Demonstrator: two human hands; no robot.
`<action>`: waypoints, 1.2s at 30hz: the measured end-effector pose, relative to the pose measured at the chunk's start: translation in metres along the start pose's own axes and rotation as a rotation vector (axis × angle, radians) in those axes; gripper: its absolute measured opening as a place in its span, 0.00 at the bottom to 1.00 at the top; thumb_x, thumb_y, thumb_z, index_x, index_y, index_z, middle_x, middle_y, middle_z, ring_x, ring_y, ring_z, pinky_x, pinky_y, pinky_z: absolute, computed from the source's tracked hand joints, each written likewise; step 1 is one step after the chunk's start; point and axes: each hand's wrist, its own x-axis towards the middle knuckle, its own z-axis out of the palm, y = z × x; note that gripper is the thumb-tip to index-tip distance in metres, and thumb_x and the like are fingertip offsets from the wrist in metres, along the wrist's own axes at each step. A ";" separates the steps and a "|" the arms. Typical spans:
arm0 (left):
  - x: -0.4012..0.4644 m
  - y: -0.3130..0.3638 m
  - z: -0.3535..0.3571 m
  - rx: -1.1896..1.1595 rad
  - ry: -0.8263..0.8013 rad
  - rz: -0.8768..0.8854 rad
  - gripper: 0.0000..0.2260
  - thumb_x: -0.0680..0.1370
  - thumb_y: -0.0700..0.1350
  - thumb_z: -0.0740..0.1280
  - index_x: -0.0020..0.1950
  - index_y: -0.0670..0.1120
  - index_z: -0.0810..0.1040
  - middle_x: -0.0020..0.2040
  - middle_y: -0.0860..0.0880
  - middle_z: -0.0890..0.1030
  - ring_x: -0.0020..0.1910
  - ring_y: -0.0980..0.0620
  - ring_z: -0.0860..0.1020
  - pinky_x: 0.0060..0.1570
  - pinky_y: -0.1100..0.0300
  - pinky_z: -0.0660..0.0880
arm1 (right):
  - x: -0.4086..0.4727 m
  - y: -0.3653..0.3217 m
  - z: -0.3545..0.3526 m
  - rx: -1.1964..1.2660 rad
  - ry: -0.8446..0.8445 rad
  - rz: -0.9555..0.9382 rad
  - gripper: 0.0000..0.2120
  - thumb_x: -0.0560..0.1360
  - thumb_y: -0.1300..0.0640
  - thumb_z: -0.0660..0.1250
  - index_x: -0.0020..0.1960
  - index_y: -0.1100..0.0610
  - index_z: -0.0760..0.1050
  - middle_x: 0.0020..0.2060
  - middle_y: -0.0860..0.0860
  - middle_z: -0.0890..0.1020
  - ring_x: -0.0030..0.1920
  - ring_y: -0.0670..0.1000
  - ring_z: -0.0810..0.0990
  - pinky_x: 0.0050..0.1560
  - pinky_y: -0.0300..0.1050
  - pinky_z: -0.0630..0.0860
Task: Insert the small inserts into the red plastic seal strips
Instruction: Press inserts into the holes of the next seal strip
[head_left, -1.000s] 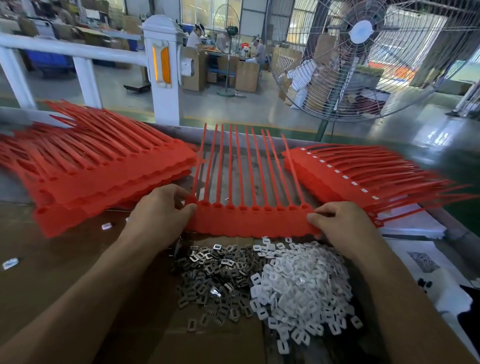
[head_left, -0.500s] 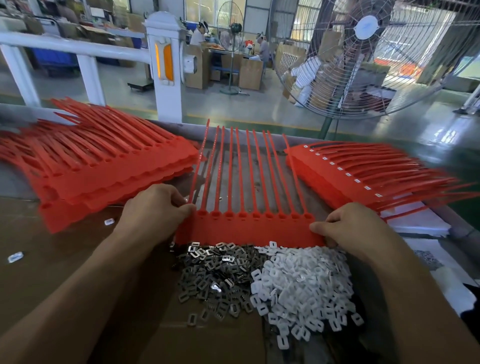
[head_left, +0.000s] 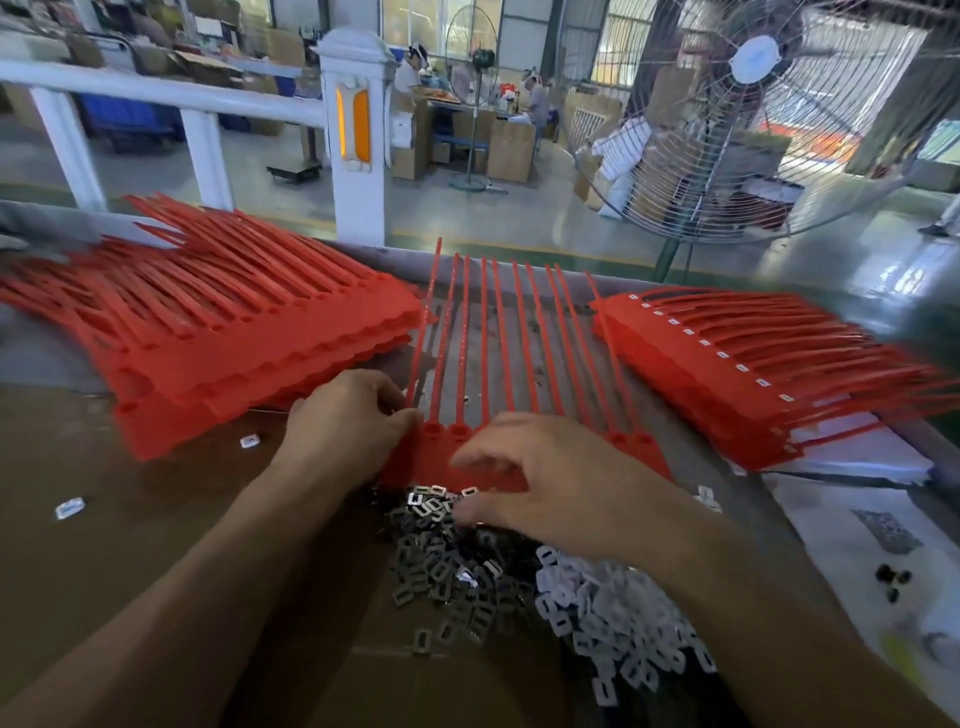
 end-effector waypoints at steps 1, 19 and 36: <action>0.000 0.000 0.000 0.000 0.005 0.000 0.07 0.75 0.57 0.73 0.44 0.56 0.80 0.45 0.57 0.81 0.49 0.51 0.80 0.61 0.45 0.74 | 0.004 -0.005 0.004 -0.020 -0.035 -0.044 0.25 0.75 0.34 0.70 0.69 0.42 0.75 0.60 0.38 0.77 0.60 0.39 0.75 0.62 0.44 0.75; -0.004 0.003 -0.001 0.023 0.039 -0.006 0.09 0.76 0.58 0.72 0.50 0.55 0.82 0.46 0.57 0.81 0.50 0.52 0.79 0.61 0.46 0.74 | -0.012 -0.010 0.015 0.002 0.074 -0.158 0.07 0.80 0.47 0.70 0.56 0.45 0.83 0.51 0.40 0.81 0.54 0.40 0.77 0.57 0.45 0.76; -0.007 0.004 0.000 0.127 0.145 0.071 0.14 0.75 0.60 0.71 0.57 0.55 0.80 0.55 0.53 0.81 0.58 0.48 0.78 0.62 0.44 0.73 | -0.018 -0.005 0.014 0.105 0.143 -0.089 0.07 0.79 0.56 0.69 0.54 0.47 0.84 0.49 0.40 0.81 0.52 0.40 0.79 0.55 0.39 0.78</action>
